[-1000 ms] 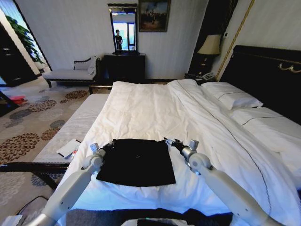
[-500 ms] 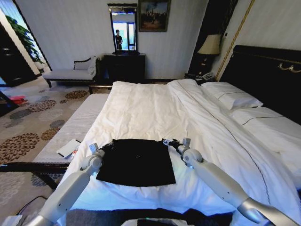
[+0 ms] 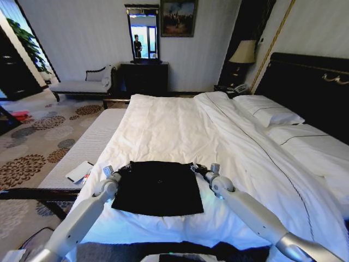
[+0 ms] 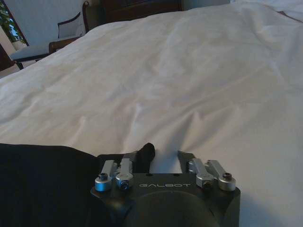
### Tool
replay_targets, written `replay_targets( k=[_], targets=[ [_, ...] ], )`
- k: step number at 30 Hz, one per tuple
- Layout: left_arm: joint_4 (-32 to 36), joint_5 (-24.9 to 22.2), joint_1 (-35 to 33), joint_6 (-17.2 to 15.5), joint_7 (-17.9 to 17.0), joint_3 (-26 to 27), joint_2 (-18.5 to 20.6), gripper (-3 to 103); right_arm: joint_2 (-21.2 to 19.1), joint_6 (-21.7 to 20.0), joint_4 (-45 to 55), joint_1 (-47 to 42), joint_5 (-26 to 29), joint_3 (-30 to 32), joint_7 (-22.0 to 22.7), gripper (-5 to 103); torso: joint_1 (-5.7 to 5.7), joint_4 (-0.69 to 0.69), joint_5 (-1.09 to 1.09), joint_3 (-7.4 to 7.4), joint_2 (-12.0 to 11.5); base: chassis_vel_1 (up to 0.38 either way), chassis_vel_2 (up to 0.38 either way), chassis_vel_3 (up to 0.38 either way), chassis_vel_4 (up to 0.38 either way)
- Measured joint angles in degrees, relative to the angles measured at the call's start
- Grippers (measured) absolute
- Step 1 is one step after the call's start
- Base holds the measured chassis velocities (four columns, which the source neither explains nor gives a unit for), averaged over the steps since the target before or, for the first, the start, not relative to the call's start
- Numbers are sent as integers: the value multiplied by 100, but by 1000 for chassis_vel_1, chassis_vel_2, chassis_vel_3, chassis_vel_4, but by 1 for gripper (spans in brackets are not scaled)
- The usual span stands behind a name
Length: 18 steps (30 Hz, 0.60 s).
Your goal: Fold the clothes on the bed.
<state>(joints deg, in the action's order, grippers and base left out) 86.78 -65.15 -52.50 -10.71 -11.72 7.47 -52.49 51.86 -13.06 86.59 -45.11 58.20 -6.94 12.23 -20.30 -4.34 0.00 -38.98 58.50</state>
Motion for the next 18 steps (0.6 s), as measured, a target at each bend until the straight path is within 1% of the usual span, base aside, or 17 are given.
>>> replay_targets(
  k=[1,3,4,5,7,12,18],
  targets=[
    [0,-5,4,0,3,4,18,1,-1,5,15,0,-4,-10,0,45,0,0,0,0,0,0,0,0,0],
    [1,-9,5,0,4,6,24,1,-1,8,21,0,-4,-14,0,45,0,1,0,0,0,0,0,0,0],
    [3,-16,6,-1,6,9,37,1,-1,14,34,0,-4,-29,1,39,0,2,0,0,0,0,0,0,0],
    [4,-17,6,-1,7,13,40,1,-1,21,50,0,-4,-44,15,28,0,2,0,0,0,0,0,0,0],
    [4,-17,7,-1,9,16,39,1,-1,29,65,0,-5,-65,52,28,0,2,0,0,0,0,0,0,0],
    [-7,5,-34,7,13,54,5,1,-5,32,206,-9,10,-155,160,2,0,2,0,0,0,0,0,0,0],
    [50,29,-92,20,0,76,-11,1,-19,35,287,-60,11,-161,167,0,0,1,1,0,0,0,0,0,0]
  ],
)
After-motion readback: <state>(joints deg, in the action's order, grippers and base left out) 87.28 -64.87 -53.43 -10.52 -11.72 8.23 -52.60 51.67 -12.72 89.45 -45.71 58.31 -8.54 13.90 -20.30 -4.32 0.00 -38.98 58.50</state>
